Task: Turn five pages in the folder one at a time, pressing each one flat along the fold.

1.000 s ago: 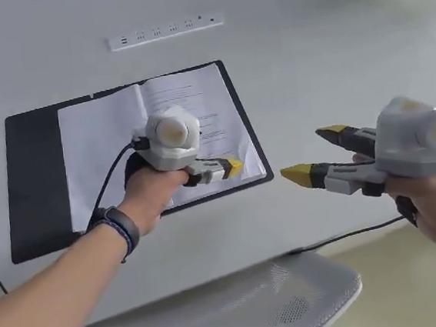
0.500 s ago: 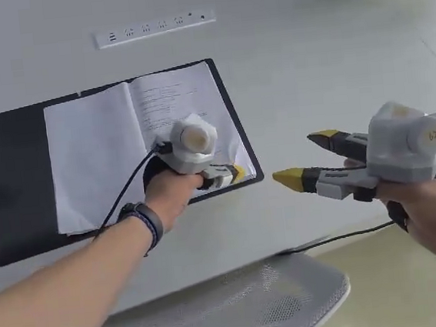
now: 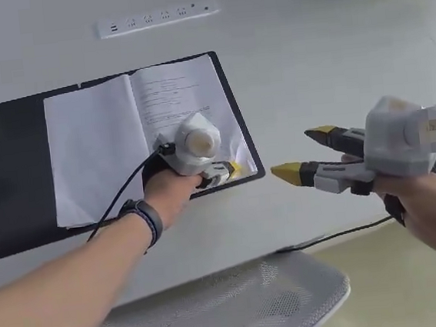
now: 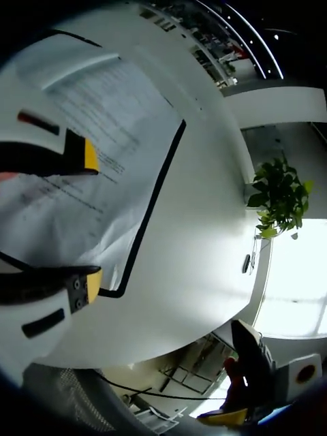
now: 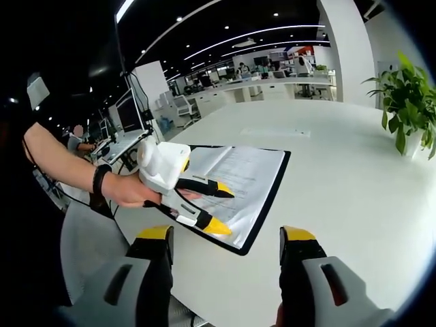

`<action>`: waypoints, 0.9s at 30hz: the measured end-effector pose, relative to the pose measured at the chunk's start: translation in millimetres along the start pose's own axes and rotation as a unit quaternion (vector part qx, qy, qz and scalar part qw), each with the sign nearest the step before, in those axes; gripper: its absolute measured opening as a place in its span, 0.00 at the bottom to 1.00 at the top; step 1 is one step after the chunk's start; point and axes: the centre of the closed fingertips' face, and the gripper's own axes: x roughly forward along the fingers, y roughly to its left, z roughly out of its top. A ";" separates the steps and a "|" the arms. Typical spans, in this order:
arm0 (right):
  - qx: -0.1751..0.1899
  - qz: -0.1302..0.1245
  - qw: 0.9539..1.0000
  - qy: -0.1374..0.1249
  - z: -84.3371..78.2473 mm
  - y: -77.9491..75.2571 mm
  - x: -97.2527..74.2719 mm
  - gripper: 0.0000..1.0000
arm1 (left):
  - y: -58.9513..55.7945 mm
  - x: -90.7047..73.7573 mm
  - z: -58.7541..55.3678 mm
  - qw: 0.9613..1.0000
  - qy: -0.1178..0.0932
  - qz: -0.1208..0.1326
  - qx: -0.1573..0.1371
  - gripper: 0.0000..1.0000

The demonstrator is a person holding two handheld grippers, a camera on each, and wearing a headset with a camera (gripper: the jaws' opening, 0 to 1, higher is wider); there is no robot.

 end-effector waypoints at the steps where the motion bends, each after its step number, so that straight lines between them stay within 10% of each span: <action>1: 0.000 0.001 1.000 0.000 0.4 -0.5 1.5 0.61 | 0.2 0.0 -0.4 1.000 0.001 0.000 0.002 0.52; 27: 0.032 0.054 0.998 0.005 1.6 -12.6 79.1 0.52 | 12.5 2.3 -3.7 1.000 -0.008 -0.001 0.002 0.39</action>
